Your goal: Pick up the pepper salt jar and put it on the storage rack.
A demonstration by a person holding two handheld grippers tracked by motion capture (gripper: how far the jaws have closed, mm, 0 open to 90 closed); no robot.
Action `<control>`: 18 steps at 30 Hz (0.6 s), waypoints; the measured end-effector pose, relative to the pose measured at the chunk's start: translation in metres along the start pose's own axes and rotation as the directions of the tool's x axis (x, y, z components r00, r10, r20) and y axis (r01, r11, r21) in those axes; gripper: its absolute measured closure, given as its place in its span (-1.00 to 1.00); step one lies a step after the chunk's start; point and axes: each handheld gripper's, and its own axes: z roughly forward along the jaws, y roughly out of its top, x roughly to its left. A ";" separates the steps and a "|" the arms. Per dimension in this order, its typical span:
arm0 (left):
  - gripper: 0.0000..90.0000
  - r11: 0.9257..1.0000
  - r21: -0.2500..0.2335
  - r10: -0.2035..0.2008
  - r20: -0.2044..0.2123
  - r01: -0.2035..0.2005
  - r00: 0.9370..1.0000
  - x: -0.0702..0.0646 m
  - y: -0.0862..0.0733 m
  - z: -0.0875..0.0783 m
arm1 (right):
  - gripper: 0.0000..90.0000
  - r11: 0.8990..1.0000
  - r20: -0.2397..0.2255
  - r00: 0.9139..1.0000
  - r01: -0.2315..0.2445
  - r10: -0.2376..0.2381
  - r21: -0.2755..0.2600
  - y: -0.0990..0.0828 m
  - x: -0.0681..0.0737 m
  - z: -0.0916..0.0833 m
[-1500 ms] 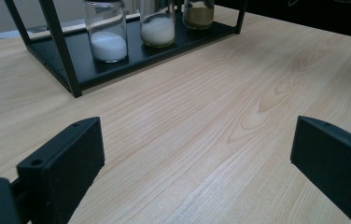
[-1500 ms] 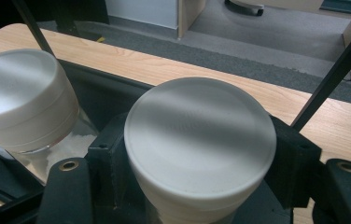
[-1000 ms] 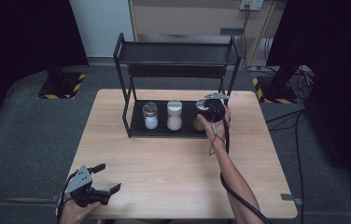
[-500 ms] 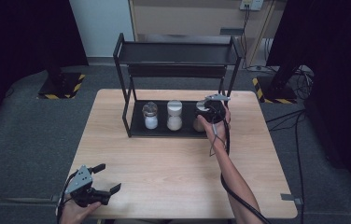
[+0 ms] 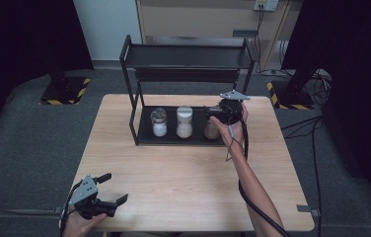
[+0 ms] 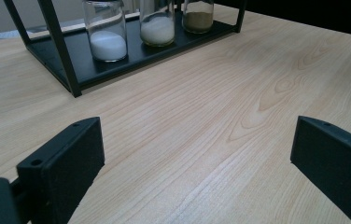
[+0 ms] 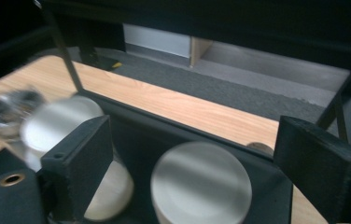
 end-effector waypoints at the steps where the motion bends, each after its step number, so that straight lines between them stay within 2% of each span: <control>1: -0.96 1.000 0.001 0.001 0.000 -0.001 1.000 0.000 0.000 0.000 | -0.74 1.000 -0.002 1.000 0.001 -0.001 -0.008 0.002 0.001 -0.004; 9: -0.96 1.000 0.002 0.001 -0.001 -0.001 1.000 0.000 0.000 0.000 | -0.80 0.999 -0.043 0.998 0.034 -0.035 -0.030 0.016 0.005 -0.030; 12: -0.96 1.000 0.000 -0.001 0.000 0.001 1.000 0.000 0.000 0.000 | -0.82 0.999 -0.068 0.997 0.031 -0.034 -0.038 0.017 0.004 -0.041; 18: -0.96 1.000 0.004 -0.006 -0.005 0.006 1.000 0.000 0.001 0.001 | -0.83 0.996 -0.089 0.994 0.063 -0.069 -0.069 0.015 0.005 -0.065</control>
